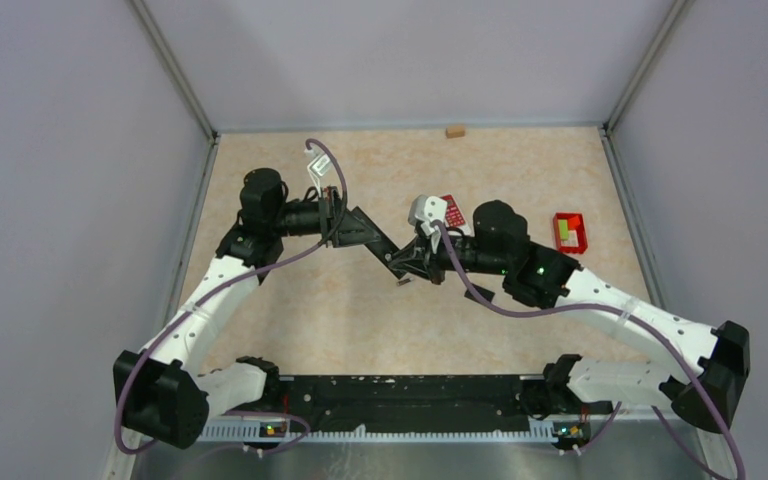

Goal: Load the batteries into the remote control

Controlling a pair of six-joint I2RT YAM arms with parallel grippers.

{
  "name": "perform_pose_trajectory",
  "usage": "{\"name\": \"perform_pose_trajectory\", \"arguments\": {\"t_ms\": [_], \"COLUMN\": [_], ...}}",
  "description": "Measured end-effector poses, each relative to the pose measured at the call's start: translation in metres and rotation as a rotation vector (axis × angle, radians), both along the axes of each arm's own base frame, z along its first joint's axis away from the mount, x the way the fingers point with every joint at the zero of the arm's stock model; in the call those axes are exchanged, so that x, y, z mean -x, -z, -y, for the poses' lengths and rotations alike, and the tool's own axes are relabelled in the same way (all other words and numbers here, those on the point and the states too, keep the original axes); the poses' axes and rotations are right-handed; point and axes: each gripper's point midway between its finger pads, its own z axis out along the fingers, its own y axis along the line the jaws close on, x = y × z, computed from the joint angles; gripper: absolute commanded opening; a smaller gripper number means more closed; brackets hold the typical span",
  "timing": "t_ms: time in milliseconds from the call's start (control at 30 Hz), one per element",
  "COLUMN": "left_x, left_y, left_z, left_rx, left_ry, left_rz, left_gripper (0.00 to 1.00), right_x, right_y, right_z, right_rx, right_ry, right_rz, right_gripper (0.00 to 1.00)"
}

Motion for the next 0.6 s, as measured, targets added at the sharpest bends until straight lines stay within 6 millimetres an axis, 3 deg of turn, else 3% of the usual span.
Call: {"name": "perform_pose_trajectory", "arguments": {"t_ms": [600], "left_x": [-0.0041], "left_y": [0.0015], "left_z": [-0.0027], "left_rx": [-0.006], "left_ry": [-0.02], "left_rz": [0.004], "left_gripper": [0.0], "right_x": [-0.0076], "right_y": [0.0104], "right_z": [-0.0023], "right_rx": [0.036], "right_ry": [0.028], "right_rz": [-0.008], "right_gripper": [0.0]}}
